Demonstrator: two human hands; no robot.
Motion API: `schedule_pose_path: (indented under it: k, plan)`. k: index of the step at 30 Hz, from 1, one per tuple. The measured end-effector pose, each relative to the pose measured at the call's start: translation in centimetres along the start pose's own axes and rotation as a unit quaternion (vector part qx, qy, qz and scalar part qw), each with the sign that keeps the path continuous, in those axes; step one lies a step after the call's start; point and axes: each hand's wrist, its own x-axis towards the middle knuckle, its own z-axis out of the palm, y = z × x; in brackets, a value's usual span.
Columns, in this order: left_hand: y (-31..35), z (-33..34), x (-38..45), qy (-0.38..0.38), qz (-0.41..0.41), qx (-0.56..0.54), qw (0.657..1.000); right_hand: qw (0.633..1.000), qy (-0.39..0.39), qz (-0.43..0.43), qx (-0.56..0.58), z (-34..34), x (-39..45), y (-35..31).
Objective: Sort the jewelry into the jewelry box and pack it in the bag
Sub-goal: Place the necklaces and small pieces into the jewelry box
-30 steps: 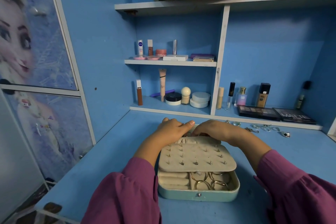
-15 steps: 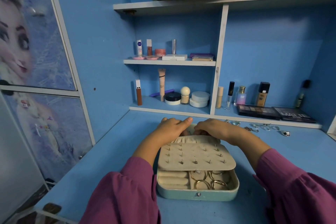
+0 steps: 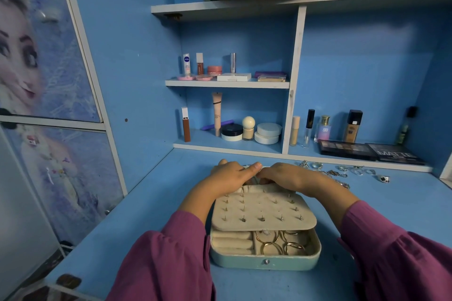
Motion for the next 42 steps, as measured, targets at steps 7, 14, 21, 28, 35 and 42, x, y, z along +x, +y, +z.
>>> schedule_pose_path:
  k: [7, 14, 21, 28, 35, 42]
  plan:
    - [-0.3, 0.2, -0.2, 0.035, 0.014, -0.033, 0.999, 1.000, 0.008, -0.011, -0.027, -0.2, -0.1, 0.1]
    - [0.5, 0.7, 0.0, 0.053, 0.024, -0.083, 0.995, 0.999, 0.016, 0.010, -0.043, -1.3, 0.0, 0.8]
    - [1.1, 0.9, 0.0, 0.073, 0.036, -0.210, 0.974, 0.995, 0.090, -0.027, -0.021, -3.3, -0.4, 2.2]
    - [1.1, 0.1, -0.3, 0.078, 0.016, -0.326, 0.942, 0.953, 0.271, 0.077, -0.115, -6.3, 0.6, 7.8]
    - [1.2, 0.1, -0.3, 0.098, 0.006, -0.350, 0.932, 0.932, 0.256, 0.172, -0.193, -6.0, 2.1, 9.7]
    - [1.6, -0.5, -0.7, 0.137, 0.002, -0.381, 0.914, 0.923, 0.248, 0.158, -0.247, -5.1, 1.3, 9.0]
